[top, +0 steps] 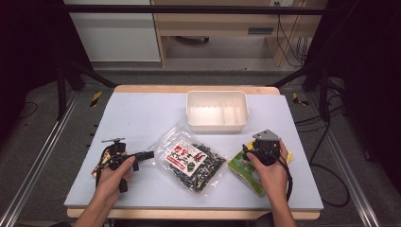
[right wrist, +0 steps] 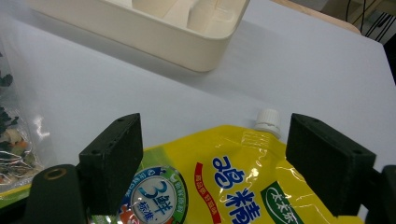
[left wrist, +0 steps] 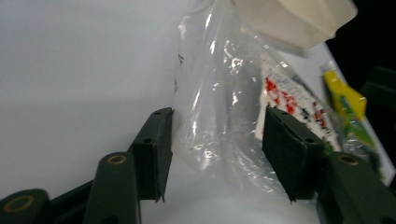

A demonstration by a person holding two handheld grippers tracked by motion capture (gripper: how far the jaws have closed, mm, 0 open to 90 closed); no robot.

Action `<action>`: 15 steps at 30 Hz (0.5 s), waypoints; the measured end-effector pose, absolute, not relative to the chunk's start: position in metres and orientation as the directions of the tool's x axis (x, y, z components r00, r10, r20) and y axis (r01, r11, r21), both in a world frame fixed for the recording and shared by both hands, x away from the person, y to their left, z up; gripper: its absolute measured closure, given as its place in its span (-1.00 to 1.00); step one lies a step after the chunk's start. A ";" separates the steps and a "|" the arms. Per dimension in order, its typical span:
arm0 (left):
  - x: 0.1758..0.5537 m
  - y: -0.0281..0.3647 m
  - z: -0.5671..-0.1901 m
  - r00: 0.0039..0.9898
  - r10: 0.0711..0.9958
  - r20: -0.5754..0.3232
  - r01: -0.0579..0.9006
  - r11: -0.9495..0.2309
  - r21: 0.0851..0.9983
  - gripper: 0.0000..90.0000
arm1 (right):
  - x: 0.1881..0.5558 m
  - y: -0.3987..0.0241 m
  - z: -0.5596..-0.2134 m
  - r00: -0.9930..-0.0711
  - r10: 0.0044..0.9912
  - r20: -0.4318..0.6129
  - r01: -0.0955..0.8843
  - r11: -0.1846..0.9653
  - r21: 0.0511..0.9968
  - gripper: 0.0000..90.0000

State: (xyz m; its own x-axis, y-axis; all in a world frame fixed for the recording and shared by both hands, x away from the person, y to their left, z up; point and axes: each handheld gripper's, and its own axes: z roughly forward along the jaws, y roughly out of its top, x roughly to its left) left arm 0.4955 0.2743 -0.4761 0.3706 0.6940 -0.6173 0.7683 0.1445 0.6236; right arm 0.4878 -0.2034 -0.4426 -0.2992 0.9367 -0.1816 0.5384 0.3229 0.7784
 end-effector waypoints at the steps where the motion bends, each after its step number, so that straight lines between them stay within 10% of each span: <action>1: 0.495 0.275 -0.474 0.379 0.689 -0.618 0.762 0.147 0.631 0.05 | 0.488 -0.203 -0.442 -0.297 0.938 -0.179 0.538 0.320 0.780 -0.57; 8: 0.492 0.267 -0.467 0.418 0.716 -0.559 0.721 0.113 0.684 0.25 | 0.488 -0.202 -0.443 -0.301 0.936 -0.182 0.539 0.324 0.778 -0.57; 15: 0.494 0.267 -0.466 0.436 0.734 -0.521 0.676 0.114 0.728 0.87 | 0.487 -0.197 -0.441 -0.312 0.929 -0.197 0.522 0.341 0.782 -0.57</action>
State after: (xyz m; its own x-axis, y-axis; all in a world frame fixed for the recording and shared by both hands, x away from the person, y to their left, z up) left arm 0.4942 0.2671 -0.4657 0.4357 0.7342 -0.5206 0.6764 0.1145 0.7275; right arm 0.4870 -0.1971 -0.4410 -0.3125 0.9293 -0.1967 0.5222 0.3411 0.7816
